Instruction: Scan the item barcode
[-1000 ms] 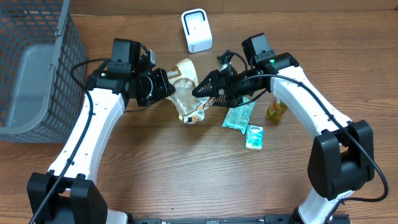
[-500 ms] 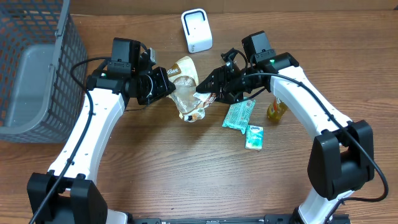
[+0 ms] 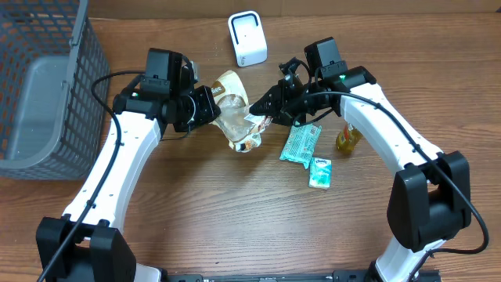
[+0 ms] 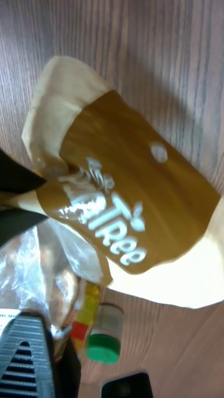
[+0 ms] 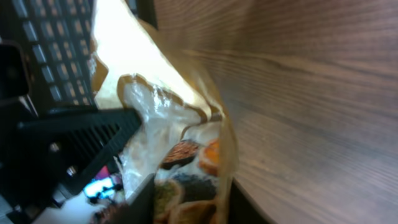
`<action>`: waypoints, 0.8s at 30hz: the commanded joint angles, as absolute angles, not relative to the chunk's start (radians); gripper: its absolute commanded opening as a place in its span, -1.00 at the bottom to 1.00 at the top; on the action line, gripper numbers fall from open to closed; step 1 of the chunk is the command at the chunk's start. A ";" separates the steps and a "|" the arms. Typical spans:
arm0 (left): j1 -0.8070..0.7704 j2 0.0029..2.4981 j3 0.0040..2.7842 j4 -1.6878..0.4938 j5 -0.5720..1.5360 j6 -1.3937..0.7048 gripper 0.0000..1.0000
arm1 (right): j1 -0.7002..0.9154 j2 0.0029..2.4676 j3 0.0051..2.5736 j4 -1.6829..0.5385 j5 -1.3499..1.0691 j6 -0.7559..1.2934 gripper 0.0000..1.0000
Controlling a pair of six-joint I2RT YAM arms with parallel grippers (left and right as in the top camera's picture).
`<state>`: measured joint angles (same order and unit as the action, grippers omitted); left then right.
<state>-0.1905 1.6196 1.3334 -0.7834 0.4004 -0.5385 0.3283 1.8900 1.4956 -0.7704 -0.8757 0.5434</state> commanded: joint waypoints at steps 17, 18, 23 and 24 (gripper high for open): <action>-0.051 1.608 1.338 -0.859 0.713 -0.051 0.98 | 0.310 1.875 1.492 -0.777 -1.192 0.226 -0.84; -0.030 1.608 1.338 -0.861 0.790 -0.001 0.98 | 0.302 1.875 1.492 -0.767 -1.230 0.226 -0.84; 0.060 1.608 1.338 -0.871 1.013 0.121 0.96 | 0.266 1.875 1.492 -0.699 -1.468 0.226 -0.84; 0.071 1.608 1.338 -0.872 1.032 0.128 0.95 | 0.262 1.875 1.492 -0.686 -1.493 0.227 -0.84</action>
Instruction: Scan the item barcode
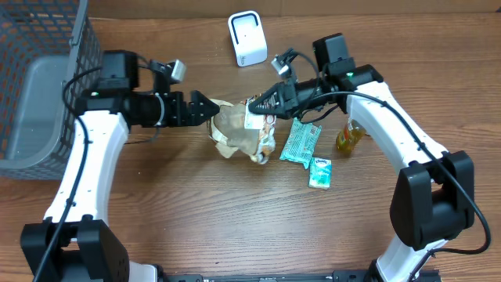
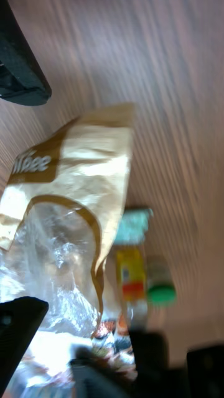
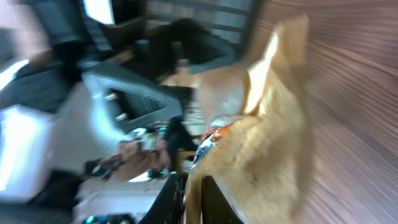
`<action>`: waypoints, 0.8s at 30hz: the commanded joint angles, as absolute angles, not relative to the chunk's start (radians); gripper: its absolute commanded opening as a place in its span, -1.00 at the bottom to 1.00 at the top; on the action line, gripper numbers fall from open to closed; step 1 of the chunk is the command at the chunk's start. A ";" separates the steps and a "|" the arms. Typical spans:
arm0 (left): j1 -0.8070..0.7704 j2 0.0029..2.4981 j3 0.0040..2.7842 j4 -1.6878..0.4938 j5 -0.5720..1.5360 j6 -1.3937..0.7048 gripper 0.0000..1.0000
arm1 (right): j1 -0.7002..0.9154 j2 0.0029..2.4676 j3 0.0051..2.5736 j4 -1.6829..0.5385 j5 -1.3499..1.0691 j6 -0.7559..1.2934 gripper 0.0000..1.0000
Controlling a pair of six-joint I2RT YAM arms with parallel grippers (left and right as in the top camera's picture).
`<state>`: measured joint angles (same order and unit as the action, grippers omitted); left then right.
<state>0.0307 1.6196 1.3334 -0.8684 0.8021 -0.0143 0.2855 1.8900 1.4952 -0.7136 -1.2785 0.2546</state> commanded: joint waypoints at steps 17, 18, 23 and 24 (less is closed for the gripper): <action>0.076 1.608 1.338 -0.948 0.985 0.235 0.84 | 0.287 1.875 1.492 -0.678 -1.163 0.284 -0.89; 0.076 1.608 1.338 -0.949 0.955 0.215 0.84 | 0.315 1.875 1.492 -0.703 -1.076 0.283 -0.89; 0.076 1.608 1.338 -0.947 0.912 0.191 0.83 | 0.374 1.875 1.492 -0.707 -0.981 0.283 -0.92; 0.076 1.608 1.338 -0.947 0.896 0.181 0.84 | 0.378 1.875 1.492 -0.710 -0.968 0.284 -0.92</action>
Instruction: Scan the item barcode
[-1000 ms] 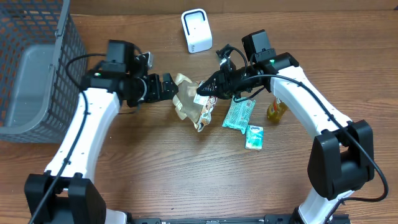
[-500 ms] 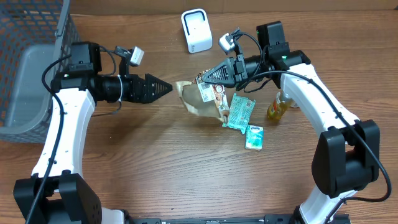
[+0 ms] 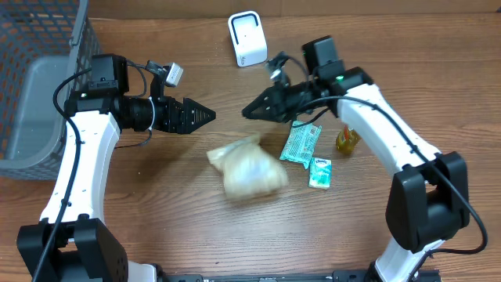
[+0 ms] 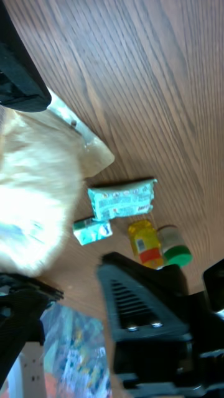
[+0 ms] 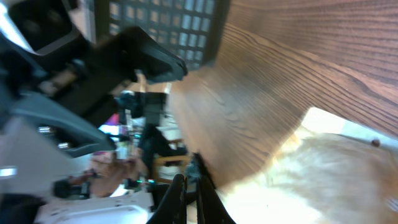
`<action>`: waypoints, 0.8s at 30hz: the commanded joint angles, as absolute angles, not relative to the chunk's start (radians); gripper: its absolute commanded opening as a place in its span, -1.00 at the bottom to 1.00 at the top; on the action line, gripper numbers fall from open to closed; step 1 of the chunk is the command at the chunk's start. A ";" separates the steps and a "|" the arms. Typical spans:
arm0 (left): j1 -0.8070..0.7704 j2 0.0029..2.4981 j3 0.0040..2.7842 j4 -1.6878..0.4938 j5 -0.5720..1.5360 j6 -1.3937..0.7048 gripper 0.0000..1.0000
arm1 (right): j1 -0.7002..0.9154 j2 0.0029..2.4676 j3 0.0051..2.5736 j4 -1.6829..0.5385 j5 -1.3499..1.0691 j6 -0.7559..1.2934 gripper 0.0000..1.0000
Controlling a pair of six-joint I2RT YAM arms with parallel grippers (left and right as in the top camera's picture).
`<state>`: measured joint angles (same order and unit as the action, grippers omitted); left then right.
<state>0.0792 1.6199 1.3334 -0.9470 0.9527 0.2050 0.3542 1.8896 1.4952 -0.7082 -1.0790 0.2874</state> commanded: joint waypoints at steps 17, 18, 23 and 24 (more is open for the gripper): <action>-0.119 1.626 1.313 -1.012 0.424 -0.159 0.86 | 0.382 1.875 1.496 -0.832 -0.666 0.288 -0.15; -0.142 1.631 1.313 -1.012 0.384 -0.196 0.86 | 0.381 1.875 1.503 -0.833 -0.666 0.287 -0.13; -0.242 1.651 1.312 -1.013 0.320 -0.310 0.71 | 0.347 1.874 1.608 -0.900 -0.650 0.288 -0.03; -0.260 1.654 1.312 -1.013 0.311 -0.329 0.68 | 0.335 1.874 1.646 -0.933 -0.629 0.288 -0.02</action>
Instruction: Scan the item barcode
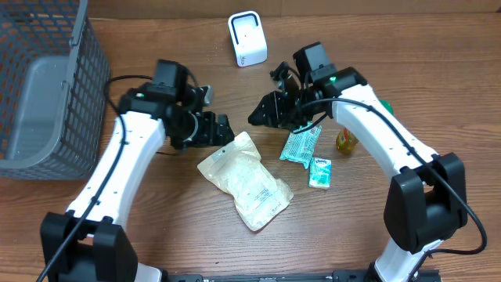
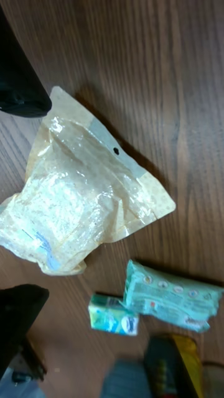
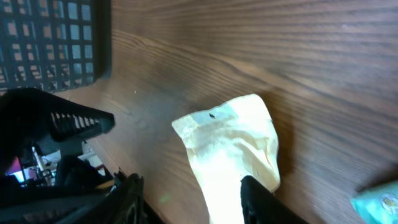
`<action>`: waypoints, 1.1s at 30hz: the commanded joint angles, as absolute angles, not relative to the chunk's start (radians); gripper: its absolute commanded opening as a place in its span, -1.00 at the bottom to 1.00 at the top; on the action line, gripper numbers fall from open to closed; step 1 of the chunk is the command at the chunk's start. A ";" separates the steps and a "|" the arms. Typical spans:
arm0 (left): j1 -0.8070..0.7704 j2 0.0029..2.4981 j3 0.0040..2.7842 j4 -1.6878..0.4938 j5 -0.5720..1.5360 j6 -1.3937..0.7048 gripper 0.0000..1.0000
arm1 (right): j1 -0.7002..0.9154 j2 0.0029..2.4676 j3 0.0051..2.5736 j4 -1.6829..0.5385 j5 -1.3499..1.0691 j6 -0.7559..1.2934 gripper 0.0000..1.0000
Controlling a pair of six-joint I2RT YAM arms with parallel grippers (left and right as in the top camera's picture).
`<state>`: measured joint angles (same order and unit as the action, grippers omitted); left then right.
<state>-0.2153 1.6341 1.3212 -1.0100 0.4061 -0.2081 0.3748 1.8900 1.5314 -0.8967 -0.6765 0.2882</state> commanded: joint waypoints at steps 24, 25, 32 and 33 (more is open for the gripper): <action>-0.746 1.670 1.278 -0.967 0.015 -0.948 0.11 | -0.076 1.874 1.930 -1.232 -0.254 0.287 1.00; -0.758 1.676 1.272 -0.968 0.017 -0.947 0.02 | -0.078 1.874 1.930 -1.233 -0.254 0.287 1.00; -0.805 1.763 1.214 -0.982 0.045 -0.945 -0.57 | -0.079 1.874 1.930 -1.233 -0.254 0.287 1.00; -0.804 1.791 1.214 -0.987 0.054 -0.939 -0.62 | -0.079 1.874 1.930 -1.233 -0.254 0.287 1.00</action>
